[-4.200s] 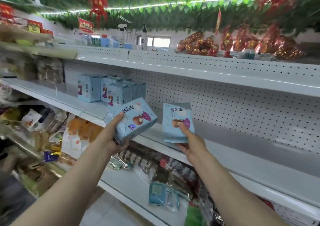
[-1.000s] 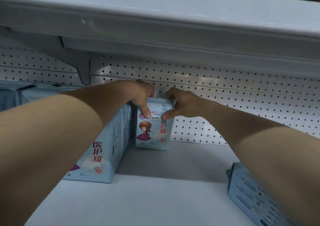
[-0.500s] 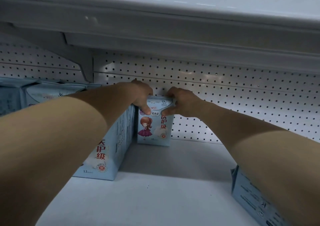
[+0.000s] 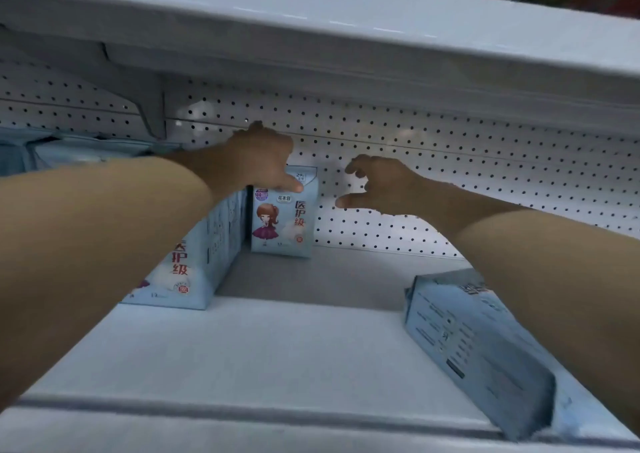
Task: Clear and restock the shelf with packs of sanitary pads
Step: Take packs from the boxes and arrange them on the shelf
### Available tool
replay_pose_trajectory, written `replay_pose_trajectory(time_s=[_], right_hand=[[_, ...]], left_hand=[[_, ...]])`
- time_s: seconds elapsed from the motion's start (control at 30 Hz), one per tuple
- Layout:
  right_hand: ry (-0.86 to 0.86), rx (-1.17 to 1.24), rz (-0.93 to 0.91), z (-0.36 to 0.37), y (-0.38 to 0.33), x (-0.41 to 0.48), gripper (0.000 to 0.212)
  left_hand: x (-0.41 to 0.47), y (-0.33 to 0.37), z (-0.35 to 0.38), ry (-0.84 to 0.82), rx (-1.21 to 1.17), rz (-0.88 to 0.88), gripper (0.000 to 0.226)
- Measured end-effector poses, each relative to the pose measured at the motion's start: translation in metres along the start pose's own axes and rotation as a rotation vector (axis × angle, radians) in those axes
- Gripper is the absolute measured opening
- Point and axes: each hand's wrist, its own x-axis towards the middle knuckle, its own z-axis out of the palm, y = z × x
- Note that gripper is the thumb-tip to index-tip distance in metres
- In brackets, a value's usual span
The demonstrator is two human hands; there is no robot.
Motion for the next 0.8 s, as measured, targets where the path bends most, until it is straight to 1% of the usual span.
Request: replay_pose_trajectory(time_s=[0.07, 0.13, 0.2, 0.27, 0.3, 0.33, 0.4, 0.47, 0.53, 0.6, 0.67, 0.73, 0.8], right_hand=[[-0.033, -0.008, 0.060, -0.012, 0.007, -0.026, 0.069], [-0.087, -0.075, 0.127, -0.025, 0.013, -0.055, 0.068], [-0.190, -0.143, 0.221, -0.034, 0.020, -0.080, 0.073], [-0.287, -0.205, 0.349, -0.039, 0.030, -0.101, 0.078], [-0.313, -0.230, 0.415, -0.040, 0.035, -0.110, 0.080], [-0.322, -0.228, 0.478, -0.041, 0.040, -0.118, 0.080], [-0.316, -0.145, 0.584, -0.044, 0.050, -0.132, 0.074], [-0.315, -0.036, 0.667, -0.049, 0.054, -0.146, 0.071], [-0.340, 0.092, 0.684, -0.053, 0.051, -0.158, 0.069], [-0.345, 0.170, 0.651, -0.057, 0.045, -0.166, 0.065], [-0.321, 0.198, 0.592, -0.062, 0.036, -0.170, 0.063], [-0.299, 0.217, 0.509, -0.068, 0.027, -0.172, 0.059], [-0.226, 0.244, 0.451, -0.073, 0.018, -0.174, 0.057]], left_hand=[[-0.019, 0.017, 0.000, 0.079, -0.033, 0.064, 0.076], [-0.043, 0.042, 0.000, 0.069, -0.097, 0.110, 0.073], [-0.067, 0.072, 0.000, -0.043, -0.144, 0.083, 0.071], [-0.087, 0.102, 0.002, -0.209, -0.223, 0.026, 0.072], [-0.096, 0.115, 0.004, -0.304, -0.314, -0.008, 0.074], [-0.103, 0.128, 0.005, -0.398, -0.454, -0.046, 0.076], [-0.115, 0.148, 0.007, -0.550, -0.774, -0.124, 0.081], [-0.123, 0.164, 0.004, -0.639, -1.001, -0.189, 0.086], [-0.126, 0.178, 0.000, -0.697, -1.170, -0.224, 0.086], [-0.129, 0.189, -0.005, -0.724, -1.293, -0.273, 0.085], [-0.131, 0.193, -0.011, -0.691, -1.348, -0.329, 0.082], [-0.133, 0.191, -0.019, -0.595, -1.404, -0.385, 0.073], [-0.136, 0.186, -0.026, -0.491, -1.465, -0.412, 0.065]])
